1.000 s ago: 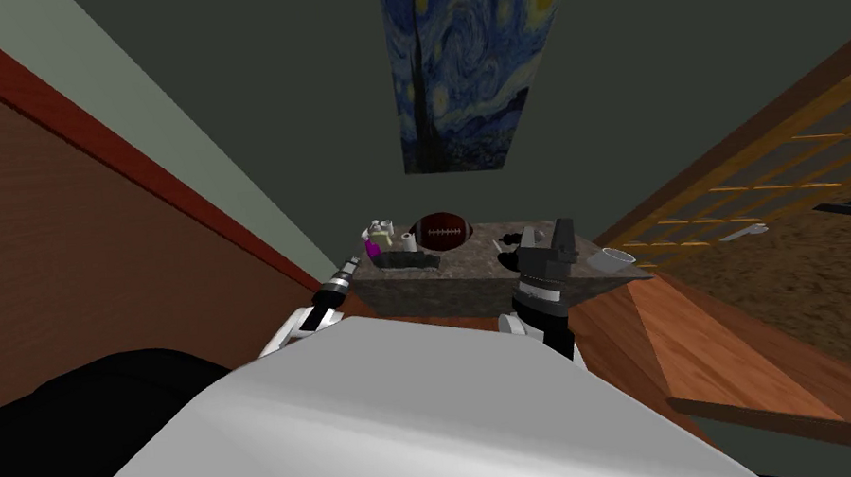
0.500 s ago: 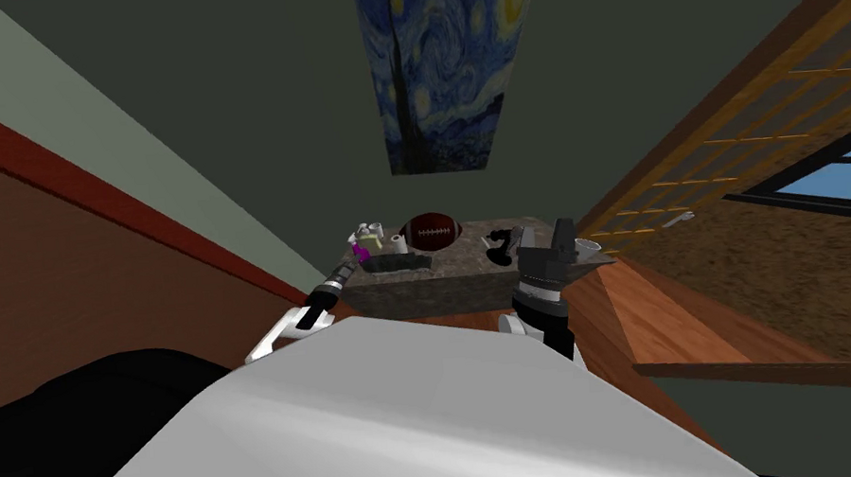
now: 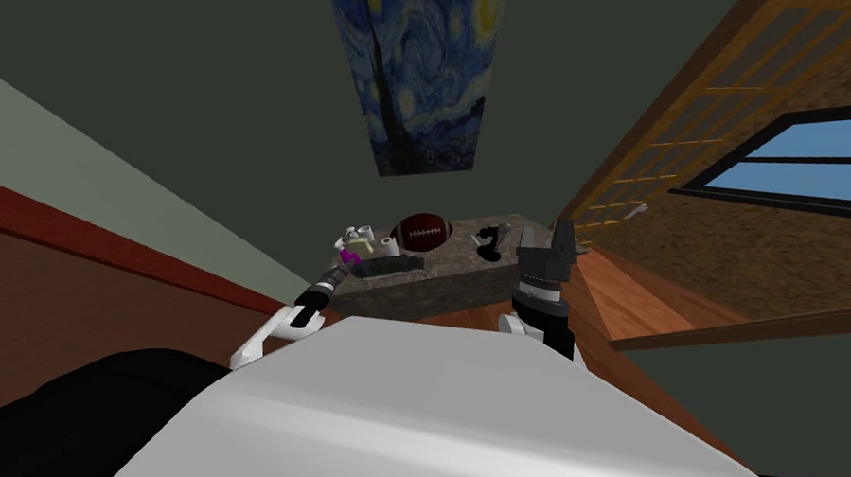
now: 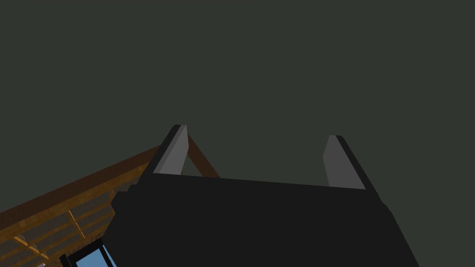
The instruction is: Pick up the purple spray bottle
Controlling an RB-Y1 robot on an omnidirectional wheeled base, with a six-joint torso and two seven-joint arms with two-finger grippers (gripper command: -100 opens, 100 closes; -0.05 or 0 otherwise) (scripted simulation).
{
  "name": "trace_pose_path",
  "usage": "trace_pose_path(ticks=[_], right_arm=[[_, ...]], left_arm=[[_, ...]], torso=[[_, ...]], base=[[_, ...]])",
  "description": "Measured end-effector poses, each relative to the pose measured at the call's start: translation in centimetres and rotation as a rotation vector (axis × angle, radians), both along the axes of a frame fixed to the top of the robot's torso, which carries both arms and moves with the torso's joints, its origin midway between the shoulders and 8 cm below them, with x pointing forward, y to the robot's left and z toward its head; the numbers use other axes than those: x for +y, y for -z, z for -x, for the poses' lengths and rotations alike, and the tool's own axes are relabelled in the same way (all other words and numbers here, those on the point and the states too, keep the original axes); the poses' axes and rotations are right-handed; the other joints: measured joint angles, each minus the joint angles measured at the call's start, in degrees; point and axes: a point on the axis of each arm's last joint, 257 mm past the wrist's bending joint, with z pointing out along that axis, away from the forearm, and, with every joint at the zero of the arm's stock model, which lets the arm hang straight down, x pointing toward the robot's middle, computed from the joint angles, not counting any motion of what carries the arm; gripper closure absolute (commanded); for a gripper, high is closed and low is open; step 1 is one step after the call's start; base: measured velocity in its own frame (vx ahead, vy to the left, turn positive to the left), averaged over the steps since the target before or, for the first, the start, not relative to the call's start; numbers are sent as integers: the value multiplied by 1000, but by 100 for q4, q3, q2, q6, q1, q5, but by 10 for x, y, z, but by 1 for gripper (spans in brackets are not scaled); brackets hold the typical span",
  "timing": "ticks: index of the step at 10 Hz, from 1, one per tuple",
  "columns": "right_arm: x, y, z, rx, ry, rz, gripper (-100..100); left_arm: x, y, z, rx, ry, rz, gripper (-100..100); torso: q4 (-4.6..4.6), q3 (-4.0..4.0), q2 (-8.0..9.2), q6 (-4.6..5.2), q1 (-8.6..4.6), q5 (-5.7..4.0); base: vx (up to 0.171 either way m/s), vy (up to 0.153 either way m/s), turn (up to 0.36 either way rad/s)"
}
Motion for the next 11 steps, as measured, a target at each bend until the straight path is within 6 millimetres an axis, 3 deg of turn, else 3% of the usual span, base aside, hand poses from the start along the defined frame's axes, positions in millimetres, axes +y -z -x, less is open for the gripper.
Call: trace_pose_path(ticks=[6,7,8,11], right_arm=[[0,0,0,0,0,0,0],[0,0,0,0,0,0,0],[0,0,0,0,0,0,0],[0,0,0,0,0,0,0]], left_arm=[[53,3,12,121,-43,-213,-100],[54,3,12,123,-46,-217,0],[54,3,12,123,-45,-217,-100],[55,13,-7,113,-38,-213,-100]], torso=[[0,1,1,-1,0,0],[1,1,2,-3,1,0],[1,2,3,-3,1,0],[7,16,27,-3,3,1]], base=[[5,-6,-110],[0,0,0],[-59,7,109],[-58,1,15]])
